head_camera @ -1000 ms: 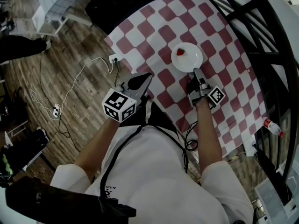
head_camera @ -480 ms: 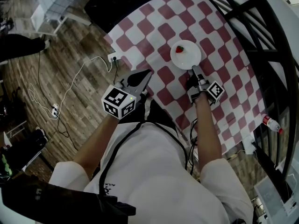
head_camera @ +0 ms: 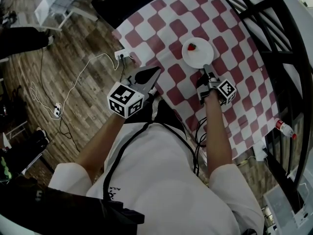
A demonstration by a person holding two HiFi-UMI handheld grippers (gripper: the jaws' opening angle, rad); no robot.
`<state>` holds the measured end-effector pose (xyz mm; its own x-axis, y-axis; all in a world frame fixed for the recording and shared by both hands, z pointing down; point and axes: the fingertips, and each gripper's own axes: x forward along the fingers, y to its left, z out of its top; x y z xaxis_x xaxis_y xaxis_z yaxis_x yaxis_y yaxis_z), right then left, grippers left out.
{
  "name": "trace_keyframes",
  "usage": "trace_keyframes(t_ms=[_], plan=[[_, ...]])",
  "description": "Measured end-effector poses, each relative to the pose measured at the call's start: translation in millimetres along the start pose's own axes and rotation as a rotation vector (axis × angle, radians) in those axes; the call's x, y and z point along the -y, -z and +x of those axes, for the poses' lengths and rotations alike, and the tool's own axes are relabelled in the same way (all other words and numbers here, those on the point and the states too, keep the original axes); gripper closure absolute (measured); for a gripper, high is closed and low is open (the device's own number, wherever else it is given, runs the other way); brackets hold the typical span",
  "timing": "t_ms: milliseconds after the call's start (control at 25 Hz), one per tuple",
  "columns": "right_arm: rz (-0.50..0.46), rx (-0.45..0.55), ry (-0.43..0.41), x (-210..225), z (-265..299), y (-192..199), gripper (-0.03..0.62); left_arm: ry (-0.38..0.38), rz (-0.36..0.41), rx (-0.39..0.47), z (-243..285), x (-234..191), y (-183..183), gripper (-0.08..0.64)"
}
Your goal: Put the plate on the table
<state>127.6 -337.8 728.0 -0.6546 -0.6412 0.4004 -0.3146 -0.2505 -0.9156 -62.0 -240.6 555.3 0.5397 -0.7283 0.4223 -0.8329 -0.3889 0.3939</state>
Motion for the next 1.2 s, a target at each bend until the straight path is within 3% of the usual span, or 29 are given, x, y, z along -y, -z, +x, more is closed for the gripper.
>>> trace_keyframes(t_ms=[360,800,1040,1200], plan=[[-0.048,0.011,0.119,5.0,1.9,1.4,0.560,0.012,0.014,-0.001,-2.3,2.0,-2.3,0.555],[-0.086,0.000,0.131,-7.4,3.4,6.0,0.439,0.024,0.030,0.001,-14.2,-0.1,-8.7,0.555],[-0.087,0.003,0.119,-11.1,-16.9,14.5,0.445,0.043,0.040,0.012,-19.1,6.1,-16.8,0.555],[-0.139,0.037,0.071,-30.1,-36.7,15.1,0.519,0.077,0.058,0.028,-14.6,13.3,-23.6,0.555]])
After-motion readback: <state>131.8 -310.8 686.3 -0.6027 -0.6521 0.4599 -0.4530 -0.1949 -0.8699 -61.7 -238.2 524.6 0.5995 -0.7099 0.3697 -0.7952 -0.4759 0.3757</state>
